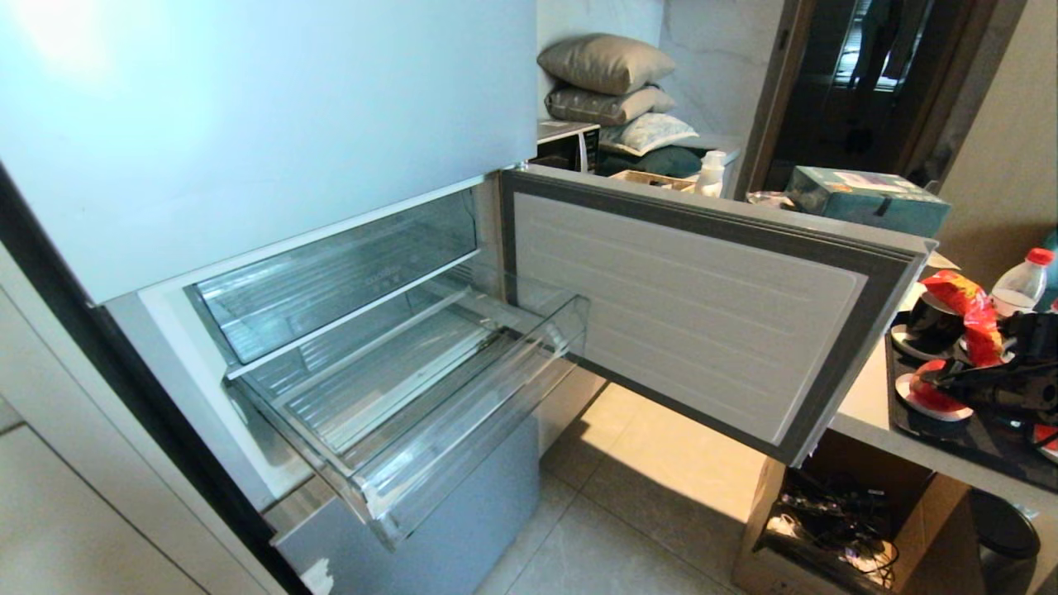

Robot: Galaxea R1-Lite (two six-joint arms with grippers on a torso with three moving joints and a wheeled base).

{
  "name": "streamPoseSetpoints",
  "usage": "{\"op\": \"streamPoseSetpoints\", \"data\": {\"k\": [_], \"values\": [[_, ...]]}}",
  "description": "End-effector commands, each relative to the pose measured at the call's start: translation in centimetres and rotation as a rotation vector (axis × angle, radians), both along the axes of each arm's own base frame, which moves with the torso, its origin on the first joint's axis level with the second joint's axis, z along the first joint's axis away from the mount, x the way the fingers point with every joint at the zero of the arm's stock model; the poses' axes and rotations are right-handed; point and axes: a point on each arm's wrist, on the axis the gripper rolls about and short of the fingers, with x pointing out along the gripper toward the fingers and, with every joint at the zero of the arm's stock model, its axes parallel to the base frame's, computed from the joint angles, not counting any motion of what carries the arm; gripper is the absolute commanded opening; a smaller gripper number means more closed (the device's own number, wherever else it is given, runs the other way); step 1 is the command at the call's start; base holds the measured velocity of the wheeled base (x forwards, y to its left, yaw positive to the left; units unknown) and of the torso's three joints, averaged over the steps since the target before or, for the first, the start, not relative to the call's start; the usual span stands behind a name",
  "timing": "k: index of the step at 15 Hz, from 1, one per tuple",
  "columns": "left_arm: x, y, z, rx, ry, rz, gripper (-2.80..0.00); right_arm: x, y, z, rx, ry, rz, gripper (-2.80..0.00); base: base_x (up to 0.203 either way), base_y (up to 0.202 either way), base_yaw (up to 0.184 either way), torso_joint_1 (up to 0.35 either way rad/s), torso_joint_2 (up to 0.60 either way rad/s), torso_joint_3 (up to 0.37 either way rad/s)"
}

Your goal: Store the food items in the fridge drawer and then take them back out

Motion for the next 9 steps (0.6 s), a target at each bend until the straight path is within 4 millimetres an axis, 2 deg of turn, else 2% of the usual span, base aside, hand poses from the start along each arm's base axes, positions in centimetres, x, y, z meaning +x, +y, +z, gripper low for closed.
{"op": "streamPoseSetpoints", "data": {"k": [1,9], "values": [[0.01,0.00,-0.04,0.000,0.001,0.000,-2.80,0.06,-0.02,0.14,-0.002,-0.006,0.000,0.00,0.000,0.000,0.000,0.000,0.00,0.000],[0.01,0.00,-0.04,0.000,0.001,0.000,-2.80,-0.26,0.15,1.11,-0.008,-0.019,-0.002,0.00,0.000,0.000,0.000,0.000,0.00,0.000]]}}
